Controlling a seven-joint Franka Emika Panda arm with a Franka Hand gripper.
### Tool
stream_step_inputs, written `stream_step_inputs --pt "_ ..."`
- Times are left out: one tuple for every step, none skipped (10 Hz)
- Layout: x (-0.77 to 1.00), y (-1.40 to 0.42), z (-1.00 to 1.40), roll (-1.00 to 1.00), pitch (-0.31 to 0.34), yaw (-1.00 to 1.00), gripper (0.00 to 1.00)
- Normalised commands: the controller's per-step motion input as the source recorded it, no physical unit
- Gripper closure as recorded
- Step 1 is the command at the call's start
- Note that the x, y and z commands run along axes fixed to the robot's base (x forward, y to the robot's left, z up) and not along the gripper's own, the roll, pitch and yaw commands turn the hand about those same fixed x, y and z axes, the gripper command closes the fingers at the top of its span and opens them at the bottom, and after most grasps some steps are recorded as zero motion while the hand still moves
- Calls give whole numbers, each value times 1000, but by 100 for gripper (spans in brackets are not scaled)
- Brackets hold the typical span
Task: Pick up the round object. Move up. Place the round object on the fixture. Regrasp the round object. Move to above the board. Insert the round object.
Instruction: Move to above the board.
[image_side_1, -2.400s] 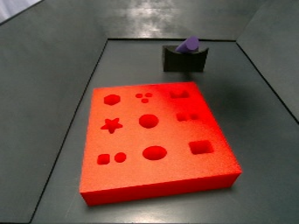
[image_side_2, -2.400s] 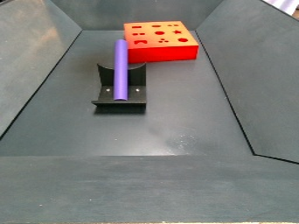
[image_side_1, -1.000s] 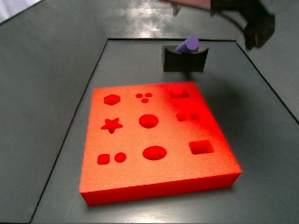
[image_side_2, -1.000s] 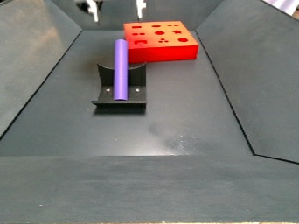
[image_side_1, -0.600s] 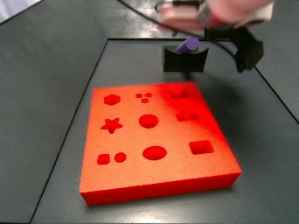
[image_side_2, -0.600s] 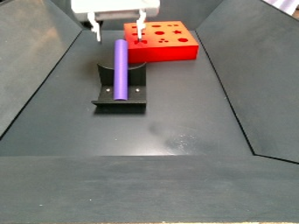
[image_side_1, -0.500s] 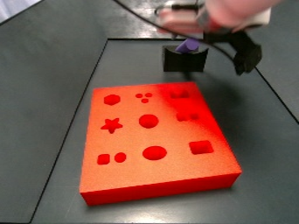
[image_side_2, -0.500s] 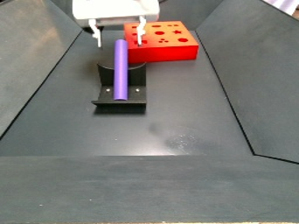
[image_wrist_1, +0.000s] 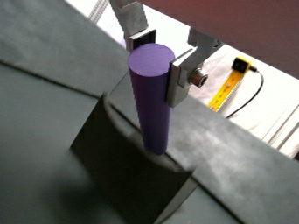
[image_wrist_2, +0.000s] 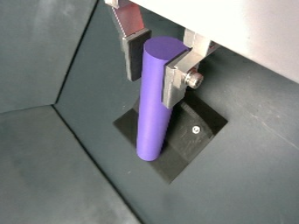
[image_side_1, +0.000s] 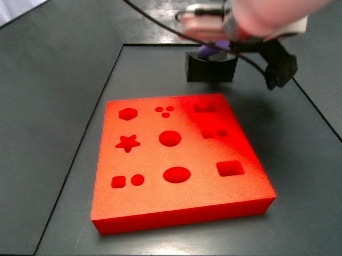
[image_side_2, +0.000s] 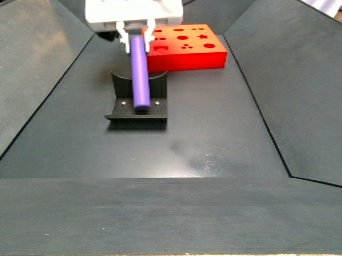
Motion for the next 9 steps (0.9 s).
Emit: stream_step_inputs --pt "-103 -51 1000 -28 101 25 100" --pt "-103 -51 1000 -35 97 37 100" --pt "-100 -48 1000 -46 84 57 100" --pt "-99 -46 1000 -46 78 66 100" --pt "-96 -45 1000 -40 51 74 100" --pt "-94 -43 1000 -37 38 74 100" --pt "-93 -41 1000 -40 19 68 100" --pt "-92 -39 1000 -41 13 62 100" --pt "-90 -36 1000 -39 2 49 100"
